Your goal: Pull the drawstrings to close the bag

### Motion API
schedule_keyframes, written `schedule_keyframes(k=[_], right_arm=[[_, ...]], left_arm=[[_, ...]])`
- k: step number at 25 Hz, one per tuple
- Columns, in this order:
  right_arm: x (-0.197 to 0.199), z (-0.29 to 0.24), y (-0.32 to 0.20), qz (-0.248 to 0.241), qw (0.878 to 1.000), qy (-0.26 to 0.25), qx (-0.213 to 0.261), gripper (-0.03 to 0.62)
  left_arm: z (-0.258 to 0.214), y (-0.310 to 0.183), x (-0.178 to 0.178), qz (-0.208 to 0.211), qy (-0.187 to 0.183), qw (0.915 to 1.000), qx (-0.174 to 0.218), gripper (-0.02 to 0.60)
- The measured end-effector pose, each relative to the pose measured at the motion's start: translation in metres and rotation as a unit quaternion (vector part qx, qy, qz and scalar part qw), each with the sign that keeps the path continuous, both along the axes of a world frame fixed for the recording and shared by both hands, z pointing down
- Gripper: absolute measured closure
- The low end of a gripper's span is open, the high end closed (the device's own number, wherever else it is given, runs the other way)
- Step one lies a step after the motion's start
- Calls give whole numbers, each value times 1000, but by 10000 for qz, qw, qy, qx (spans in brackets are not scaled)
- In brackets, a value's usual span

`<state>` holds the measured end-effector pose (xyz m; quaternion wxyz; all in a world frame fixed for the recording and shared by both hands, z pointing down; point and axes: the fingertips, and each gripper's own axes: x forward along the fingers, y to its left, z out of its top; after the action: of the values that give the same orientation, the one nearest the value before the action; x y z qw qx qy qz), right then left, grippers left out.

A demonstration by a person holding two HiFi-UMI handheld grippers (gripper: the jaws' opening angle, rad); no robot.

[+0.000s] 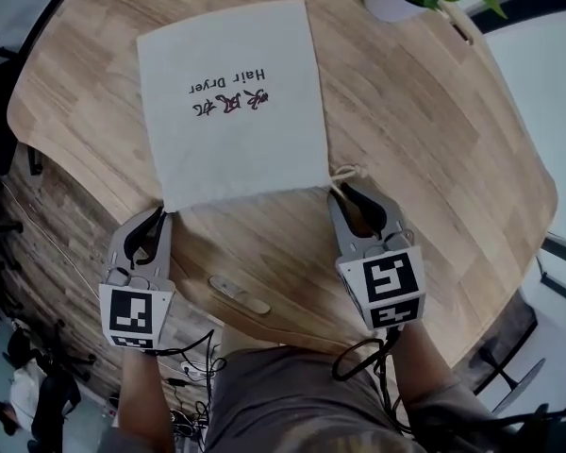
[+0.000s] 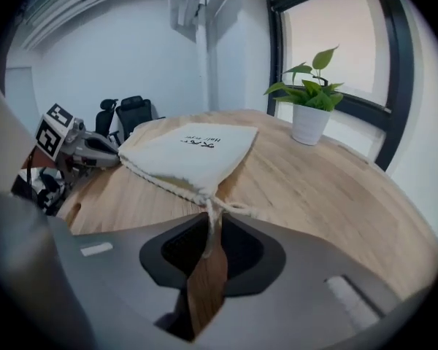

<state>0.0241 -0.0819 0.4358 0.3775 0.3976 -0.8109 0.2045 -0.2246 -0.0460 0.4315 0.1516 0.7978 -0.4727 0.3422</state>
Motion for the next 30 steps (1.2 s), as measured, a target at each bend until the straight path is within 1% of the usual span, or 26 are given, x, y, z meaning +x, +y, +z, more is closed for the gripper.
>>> schedule_keyframes(k=[2,5,12,13,14,16,18,19,21,23,24,26,28,30], right_arm=[[3,1,-1,-177,9996,230,15,545],[20,0,1,-363,9974,617,114,539],[74,-3,14,-324,9911,1282,171,533],[77,-4,16,-367,9910,1273,194,526],[76,-6,18,-455,9920,1152,235,509],[63,-15,18,-705,9945,672,380,454],[48,-25,11,-837,9946,275,541,445],[45,-27,5,-845,9942,258,610,456],[42,-23,-6,-925,9914,559,738,467],[36,-20,-15,-1140,9866,827,822,462],[31,-20,-18,-1274,9848,830,836,450],[18,-21,-17,-1631,9816,573,805,408],[3,-25,-11,-2166,9730,259,753,382],[-7,-26,-6,-2561,9645,98,633,359]], left_arm=[[1,-1,-2,-42,26,10000,-10,563],[2,-1,-2,-68,36,10000,-19,563],[2,-1,-2,-107,21,9999,-62,563],[2,-1,-2,-101,23,9999,-56,563],[2,-1,-1,-95,21,9999,-52,563],[3,0,-2,-88,6,9999,-68,563],[4,1,-2,-91,-10,9999,-87,563],[3,1,-2,-97,-13,9999,-84,563],[3,1,-1,-101,-14,9999,-67,563],[2,1,-1,-83,-16,10000,-45,563],[1,1,-1,-72,-17,10000,-16,563],[-1,0,0,-56,-13,10000,22,563],[-1,-1,0,-44,-2,10000,26,563],[-1,-1,0,-35,19,10000,16,563]])
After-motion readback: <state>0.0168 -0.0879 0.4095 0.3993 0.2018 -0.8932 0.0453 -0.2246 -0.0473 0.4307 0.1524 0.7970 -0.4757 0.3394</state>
